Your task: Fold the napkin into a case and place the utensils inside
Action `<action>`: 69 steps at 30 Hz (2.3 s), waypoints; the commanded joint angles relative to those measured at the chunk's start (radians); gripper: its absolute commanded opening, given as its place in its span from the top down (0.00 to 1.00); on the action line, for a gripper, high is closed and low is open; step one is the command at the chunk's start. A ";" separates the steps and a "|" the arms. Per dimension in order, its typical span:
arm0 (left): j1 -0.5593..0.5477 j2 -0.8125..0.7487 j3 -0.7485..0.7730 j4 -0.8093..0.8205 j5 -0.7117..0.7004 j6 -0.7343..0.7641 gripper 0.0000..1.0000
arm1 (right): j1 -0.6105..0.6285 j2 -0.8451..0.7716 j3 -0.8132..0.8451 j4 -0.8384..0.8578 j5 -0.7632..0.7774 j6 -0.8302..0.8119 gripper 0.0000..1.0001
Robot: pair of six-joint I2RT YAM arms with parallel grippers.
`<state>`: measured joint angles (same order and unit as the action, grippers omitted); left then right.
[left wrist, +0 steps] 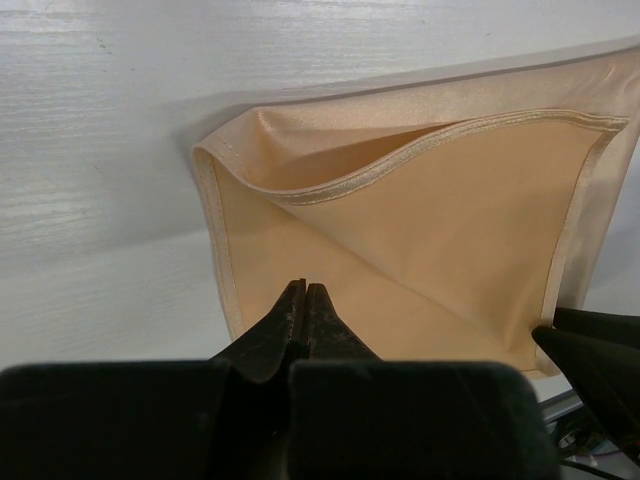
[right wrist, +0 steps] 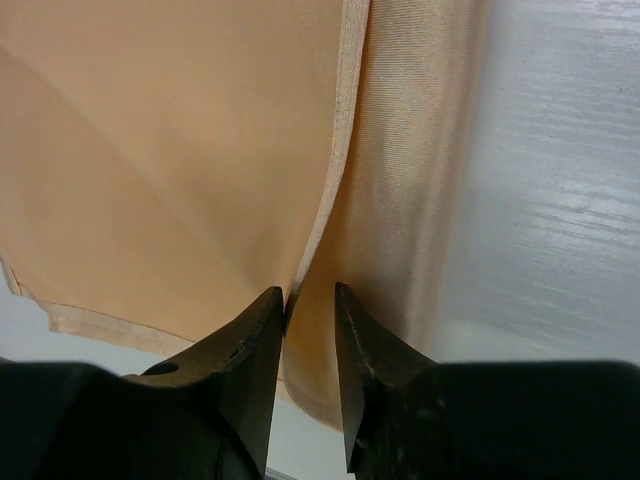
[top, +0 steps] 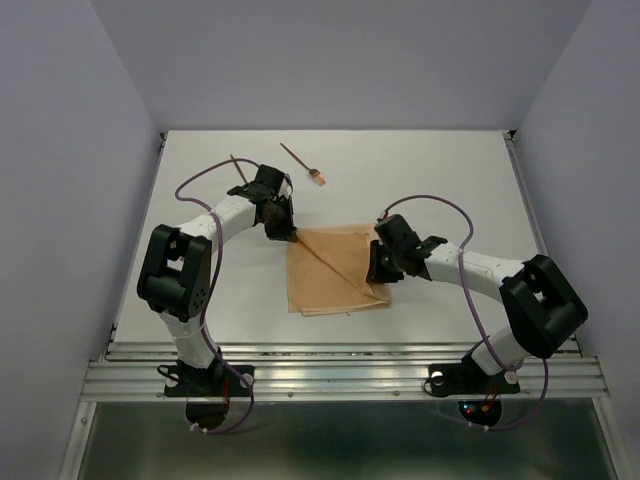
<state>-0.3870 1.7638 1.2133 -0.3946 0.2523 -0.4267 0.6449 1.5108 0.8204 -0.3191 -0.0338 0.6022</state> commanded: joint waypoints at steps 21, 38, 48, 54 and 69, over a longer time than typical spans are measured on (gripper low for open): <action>-0.007 -0.052 0.020 -0.024 -0.019 0.029 1.00 | 0.010 0.042 0.098 0.049 0.175 0.028 0.98; -0.007 -0.026 0.049 -0.020 -0.007 0.032 1.00 | 0.010 0.015 0.056 0.055 0.230 0.071 0.96; -0.007 0.068 0.117 -0.009 -0.008 0.034 1.00 | 0.010 0.005 0.045 0.055 0.230 0.074 0.97; -0.009 0.115 0.152 -0.009 -0.005 0.034 1.00 | 0.010 -0.001 0.034 0.061 0.230 0.080 0.98; -0.012 0.175 0.193 -0.007 -0.005 0.026 1.00 | 0.010 -0.014 0.006 0.077 0.229 0.085 0.99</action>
<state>-0.3920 1.9404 1.3708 -0.3981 0.2386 -0.4088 0.6487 1.5352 0.8341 -0.2813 0.1696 0.6781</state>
